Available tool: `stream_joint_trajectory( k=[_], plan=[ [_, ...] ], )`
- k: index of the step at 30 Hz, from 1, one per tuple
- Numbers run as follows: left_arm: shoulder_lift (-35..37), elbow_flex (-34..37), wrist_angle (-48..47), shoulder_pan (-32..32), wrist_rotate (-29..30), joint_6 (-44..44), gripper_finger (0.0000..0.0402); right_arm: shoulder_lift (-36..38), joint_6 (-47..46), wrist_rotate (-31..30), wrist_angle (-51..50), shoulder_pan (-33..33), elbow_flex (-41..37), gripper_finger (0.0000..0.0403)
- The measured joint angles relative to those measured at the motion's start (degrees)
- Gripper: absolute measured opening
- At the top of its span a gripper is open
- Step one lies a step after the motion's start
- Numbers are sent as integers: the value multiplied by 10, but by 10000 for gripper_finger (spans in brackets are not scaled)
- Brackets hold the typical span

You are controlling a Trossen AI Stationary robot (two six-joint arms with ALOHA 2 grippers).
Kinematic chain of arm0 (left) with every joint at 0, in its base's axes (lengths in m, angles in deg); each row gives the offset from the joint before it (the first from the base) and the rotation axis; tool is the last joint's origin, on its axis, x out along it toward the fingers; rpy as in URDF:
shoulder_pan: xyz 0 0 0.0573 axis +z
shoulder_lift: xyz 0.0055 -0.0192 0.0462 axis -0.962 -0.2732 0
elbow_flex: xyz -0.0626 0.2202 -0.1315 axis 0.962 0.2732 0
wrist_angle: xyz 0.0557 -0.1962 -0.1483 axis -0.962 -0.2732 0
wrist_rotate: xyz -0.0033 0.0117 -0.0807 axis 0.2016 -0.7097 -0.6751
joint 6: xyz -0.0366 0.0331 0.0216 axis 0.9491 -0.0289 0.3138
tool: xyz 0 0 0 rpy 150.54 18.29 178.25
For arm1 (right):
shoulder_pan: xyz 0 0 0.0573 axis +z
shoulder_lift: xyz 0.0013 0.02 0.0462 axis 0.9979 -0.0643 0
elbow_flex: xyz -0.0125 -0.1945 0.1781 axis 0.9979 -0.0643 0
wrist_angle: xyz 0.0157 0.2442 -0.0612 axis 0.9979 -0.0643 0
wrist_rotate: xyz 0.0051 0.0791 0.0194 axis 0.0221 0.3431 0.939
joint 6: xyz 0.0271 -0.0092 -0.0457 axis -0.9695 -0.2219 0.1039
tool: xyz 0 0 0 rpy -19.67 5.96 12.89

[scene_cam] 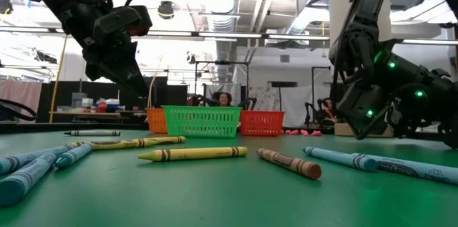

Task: Sort crayons
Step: Put a black crayon in the black basket

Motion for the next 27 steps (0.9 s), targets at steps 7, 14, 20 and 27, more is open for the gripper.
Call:
stream_joint_trajectory(
  k=[7, 14, 20, 27],
  plan=[
    [0, 0, 0, 0, 0, 4, 0, 1, -10, 96, 43, 1, -35, 0],
    [0, 0, 0, 0, -1, 8, 0, 0, -8, 108, 45, 13, -36, 0],
    [0, 0, 0, 0, -10, 10, 0, 0, -13, 164, 52, 16, -26, 0],
    [0, 0, 0, 0, -8, 9, 0, 0, -44, 223, 56, 31, 4, 0]
  ],
)
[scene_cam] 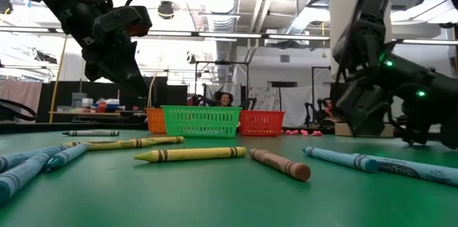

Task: Sort crayons
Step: Put a black crayon in the black basket

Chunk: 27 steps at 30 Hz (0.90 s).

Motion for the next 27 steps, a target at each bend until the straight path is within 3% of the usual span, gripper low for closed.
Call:
stream_joint_trajectory(
  k=[4, 8, 13, 20, 27],
  plan=[
    [0, 0, 0, 0, 3, -9, 0, 0, 10, -12, 5, 19, 45, 0],
    [0, 0, 3, 0, 7, -11, 0, -1, 19, -86, -1, 42, 74, 0],
    [0, 0, 14, 0, 9, -11, 0, 2, 14, -183, -2, 34, 55, 0],
    [0, 0, 23, 0, 14, -11, 0, 2, 9, -267, -13, 19, 38, 0],
    [0, 0, 26, 0, 23, -11, 0, 2, 9, -260, -7, -4, 21, 0]
  ],
)
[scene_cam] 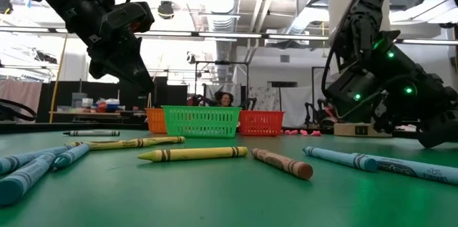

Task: Sort crayons
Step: Put a black crayon in the black basket

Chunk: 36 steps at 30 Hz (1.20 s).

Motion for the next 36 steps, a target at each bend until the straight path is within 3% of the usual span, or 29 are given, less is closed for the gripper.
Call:
stream_joint_trajectory(
  k=[12, 21, 26, 31, 36],
  plan=[
    [0, 0, 0, 0, 1, -11, 0, 1, -14, 66, -2, -9, -59, 0],
    [0, 0, 0, 0, 2, -11, 0, 2, -2, 81, 14, -9, -67, 0],
    [0, 0, 0, 0, 2, -11, 0, -2, 24, 147, 37, -9, -72, 0],
    [0, 0, 0, 0, 1, -11, 0, -4, 10, 177, 14, 4, -39, 0],
    [0, 0, 0, 2, 2, -17, 0, -4, 15, 146, -15, 27, 34, 0]
  ],
)
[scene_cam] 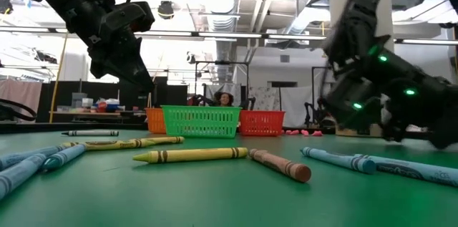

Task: Sort crayons
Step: Put a black crayon in the black basket

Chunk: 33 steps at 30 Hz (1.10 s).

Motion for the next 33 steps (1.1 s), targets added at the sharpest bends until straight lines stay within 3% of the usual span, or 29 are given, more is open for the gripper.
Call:
stream_joint_trajectory(
  k=[6, 12, 22, 26, 30, 33],
  plan=[
    [0, 0, 5, 0, 2, -2, 0, 0, -47, -62, -26, 38, 44, 0],
    [0, 0, 5, 0, 5, -2, 0, 6, -201, -89, -28, 57, 44, 0],
    [0, 0, 5, 0, 11, -9, 0, 86, -605, -115, 6, 205, 44, 2],
    [0, 0, 6, 0, 12, -9, 0, 89, -701, -79, -21, 252, 30, 29],
    [0, 0, 6, 0, 12, -9, 0, 86, -748, 3, -57, 277, 16, 70],
    [0, 0, 8, 0, 12, -9, 0, 86, -765, 13, -68, 291, 11, 90]
  ],
)
